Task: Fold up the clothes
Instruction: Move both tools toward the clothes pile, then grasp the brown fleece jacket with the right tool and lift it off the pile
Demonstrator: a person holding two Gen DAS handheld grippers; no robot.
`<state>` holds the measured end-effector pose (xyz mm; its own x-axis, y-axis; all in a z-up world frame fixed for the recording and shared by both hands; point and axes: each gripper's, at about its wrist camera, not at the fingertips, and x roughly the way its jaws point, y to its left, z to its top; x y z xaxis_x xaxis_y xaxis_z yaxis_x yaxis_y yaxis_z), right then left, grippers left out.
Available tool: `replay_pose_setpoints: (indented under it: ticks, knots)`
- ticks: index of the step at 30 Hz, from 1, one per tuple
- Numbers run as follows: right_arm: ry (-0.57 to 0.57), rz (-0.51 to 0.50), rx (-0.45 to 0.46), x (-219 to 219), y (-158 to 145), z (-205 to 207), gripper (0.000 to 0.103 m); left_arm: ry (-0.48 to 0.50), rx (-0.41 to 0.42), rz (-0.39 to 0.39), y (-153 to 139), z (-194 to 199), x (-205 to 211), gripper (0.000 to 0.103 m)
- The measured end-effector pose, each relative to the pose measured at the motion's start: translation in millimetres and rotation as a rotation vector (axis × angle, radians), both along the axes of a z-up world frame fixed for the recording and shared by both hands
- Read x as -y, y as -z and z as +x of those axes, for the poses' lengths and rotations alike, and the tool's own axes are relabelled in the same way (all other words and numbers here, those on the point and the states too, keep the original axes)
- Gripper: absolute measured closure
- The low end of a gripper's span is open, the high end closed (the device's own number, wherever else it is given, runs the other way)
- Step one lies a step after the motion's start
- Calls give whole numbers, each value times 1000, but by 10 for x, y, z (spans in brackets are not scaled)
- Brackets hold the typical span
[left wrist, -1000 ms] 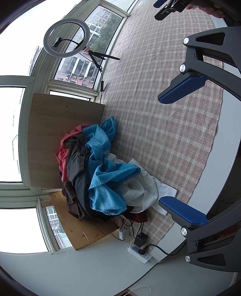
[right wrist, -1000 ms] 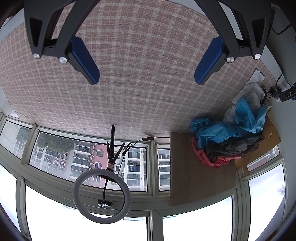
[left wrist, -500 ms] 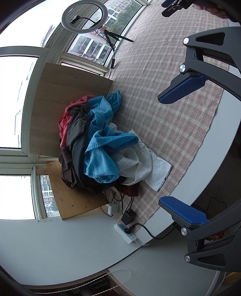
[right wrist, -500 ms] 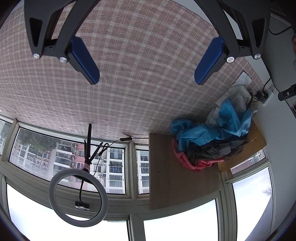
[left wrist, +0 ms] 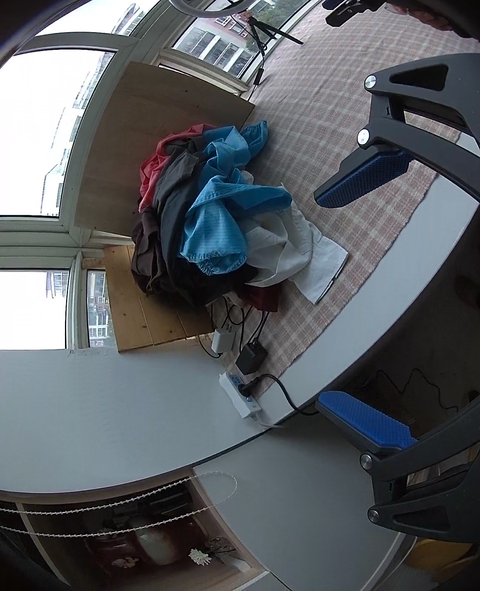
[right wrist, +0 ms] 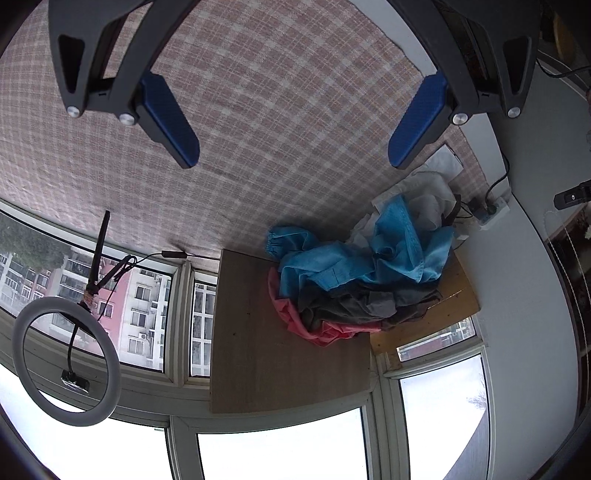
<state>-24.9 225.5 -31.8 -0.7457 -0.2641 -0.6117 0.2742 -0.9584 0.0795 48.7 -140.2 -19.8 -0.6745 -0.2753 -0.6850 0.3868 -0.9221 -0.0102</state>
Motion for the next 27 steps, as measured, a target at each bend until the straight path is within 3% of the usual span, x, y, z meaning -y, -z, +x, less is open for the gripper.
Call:
replay_pose_setpoints:
  ticks: [10,19,27]
  knots:
    - [-98,17,-27,806,-266,-623,0,-1,-42,-11,-113,-410,630,4]
    - [-118,49,-69,2098,-567,-1582,0,117,-51,38,-47,-1152,1341,4]
    - [-95,129,-38,3121,-501,-2575,2,231,-44,55,-29,-1689,1689,4]
